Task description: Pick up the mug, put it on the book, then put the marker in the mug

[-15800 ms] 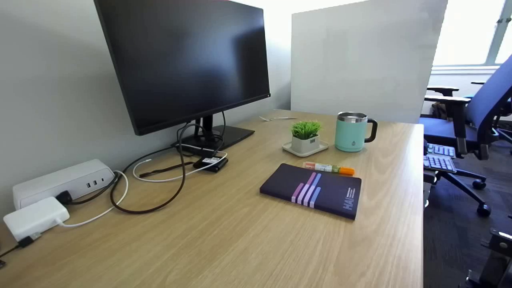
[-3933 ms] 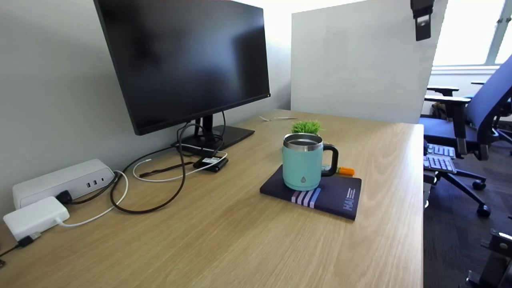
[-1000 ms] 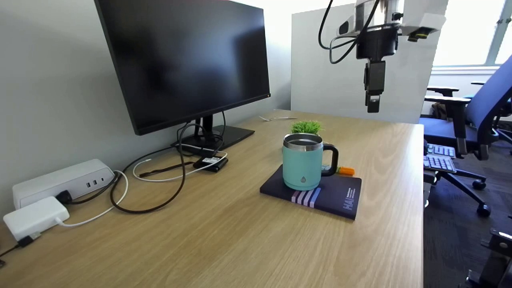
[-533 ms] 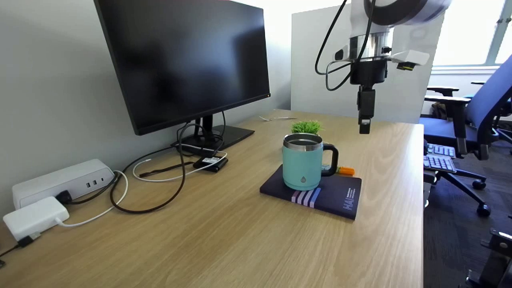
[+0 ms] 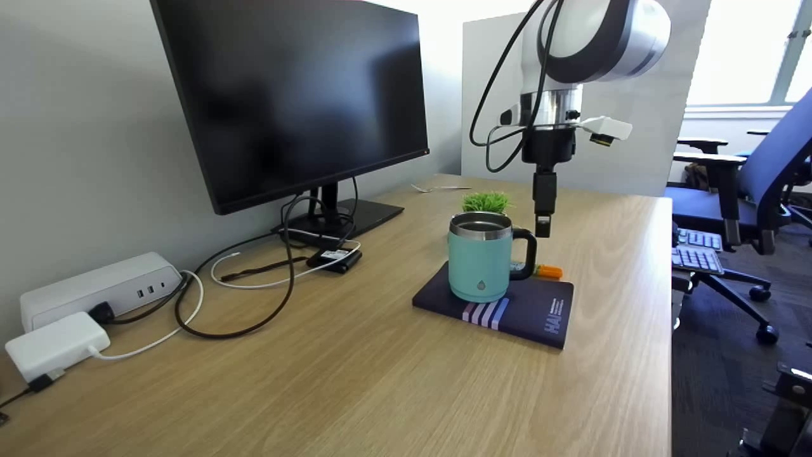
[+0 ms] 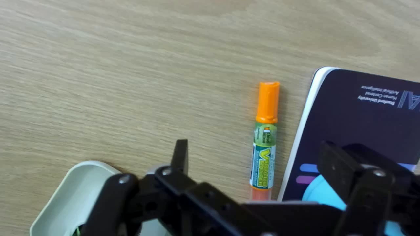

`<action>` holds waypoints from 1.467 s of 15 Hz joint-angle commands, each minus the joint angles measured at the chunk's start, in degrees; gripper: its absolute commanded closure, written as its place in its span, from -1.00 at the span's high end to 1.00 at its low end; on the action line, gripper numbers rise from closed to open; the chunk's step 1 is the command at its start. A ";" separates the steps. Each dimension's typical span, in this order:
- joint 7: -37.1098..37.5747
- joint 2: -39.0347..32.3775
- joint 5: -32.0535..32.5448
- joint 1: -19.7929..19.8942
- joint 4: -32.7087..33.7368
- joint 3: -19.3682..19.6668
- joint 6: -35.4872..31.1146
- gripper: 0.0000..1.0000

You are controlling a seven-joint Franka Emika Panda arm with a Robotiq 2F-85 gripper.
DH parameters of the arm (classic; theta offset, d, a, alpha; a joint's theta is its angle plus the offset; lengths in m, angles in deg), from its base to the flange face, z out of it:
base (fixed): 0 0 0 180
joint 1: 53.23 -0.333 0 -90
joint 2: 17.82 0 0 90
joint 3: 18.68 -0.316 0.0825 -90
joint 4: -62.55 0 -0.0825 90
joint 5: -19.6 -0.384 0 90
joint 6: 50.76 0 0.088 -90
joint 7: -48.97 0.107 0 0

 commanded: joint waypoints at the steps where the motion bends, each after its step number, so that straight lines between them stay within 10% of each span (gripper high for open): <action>1: -0.69 -2.52 0.58 2.05 2.60 -2.48 -0.09 1.00; 22: -0.57 -7.58 2.16 3.48 2.45 -4.49 -0.11 1.00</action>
